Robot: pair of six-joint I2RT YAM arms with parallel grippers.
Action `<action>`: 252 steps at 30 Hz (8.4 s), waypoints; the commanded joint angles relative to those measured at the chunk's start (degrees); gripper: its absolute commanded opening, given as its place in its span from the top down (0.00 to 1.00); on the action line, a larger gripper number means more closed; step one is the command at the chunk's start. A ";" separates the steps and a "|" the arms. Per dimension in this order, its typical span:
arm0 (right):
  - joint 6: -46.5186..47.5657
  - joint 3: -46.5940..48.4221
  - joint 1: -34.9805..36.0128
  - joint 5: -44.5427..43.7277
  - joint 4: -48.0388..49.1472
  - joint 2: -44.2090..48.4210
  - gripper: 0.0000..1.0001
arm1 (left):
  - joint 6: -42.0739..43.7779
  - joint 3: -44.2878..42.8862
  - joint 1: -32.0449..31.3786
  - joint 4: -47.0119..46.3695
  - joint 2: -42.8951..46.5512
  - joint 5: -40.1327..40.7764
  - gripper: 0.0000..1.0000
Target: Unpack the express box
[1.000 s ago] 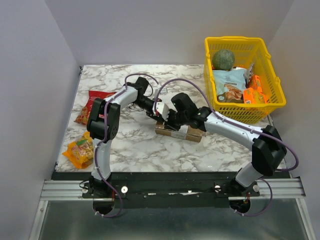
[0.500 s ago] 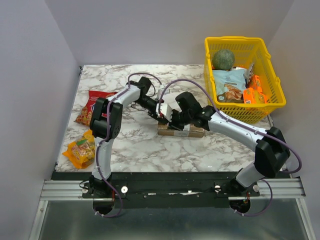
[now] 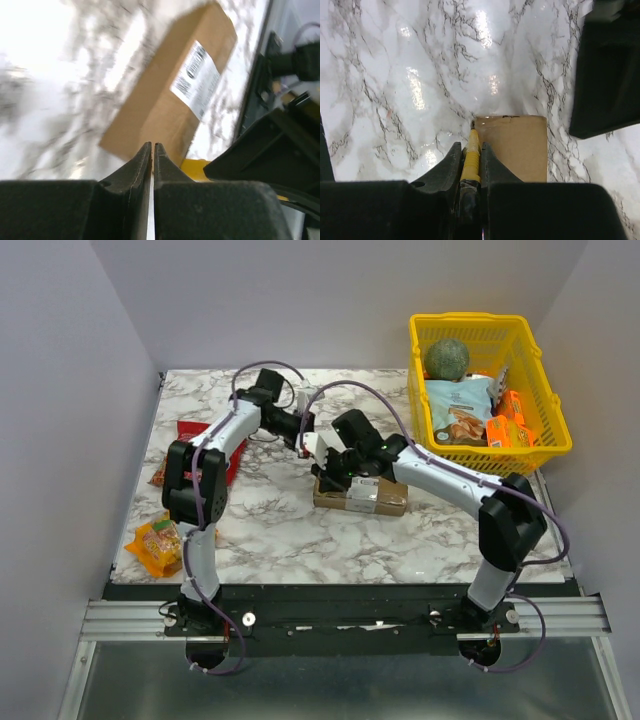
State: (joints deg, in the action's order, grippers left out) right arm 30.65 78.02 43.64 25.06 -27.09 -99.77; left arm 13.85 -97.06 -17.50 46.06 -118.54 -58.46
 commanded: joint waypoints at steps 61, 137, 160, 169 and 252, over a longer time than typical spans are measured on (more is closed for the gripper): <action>-23.36 10.05 2.77 -24.44 9.60 -9.75 1.00 | 11.56 67.35 -16.62 -46.16 65.96 29.00 0.89; -14.74 -4.54 2.33 -16.00 0.37 3.26 1.00 | 3.73 13.56 -1.93 -9.85 -2.48 6.69 1.00; -6.59 -8.93 1.54 -13.03 0.89 3.71 1.00 | 4.69 12.60 -2.19 -8.36 -3.27 7.22 1.00; -0.51 -8.41 1.36 -11.43 2.92 6.42 0.99 | 6.45 11.89 -2.19 -6.34 -3.71 7.66 1.00; 10.13 -7.88 -0.40 -3.70 2.40 10.73 1.00 | 8.30 7.85 -2.37 -1.50 -7.32 7.22 1.00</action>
State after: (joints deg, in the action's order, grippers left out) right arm 39.55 69.60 43.38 20.71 -25.50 -89.36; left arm 17.87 -90.76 -20.45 43.57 -121.54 -62.65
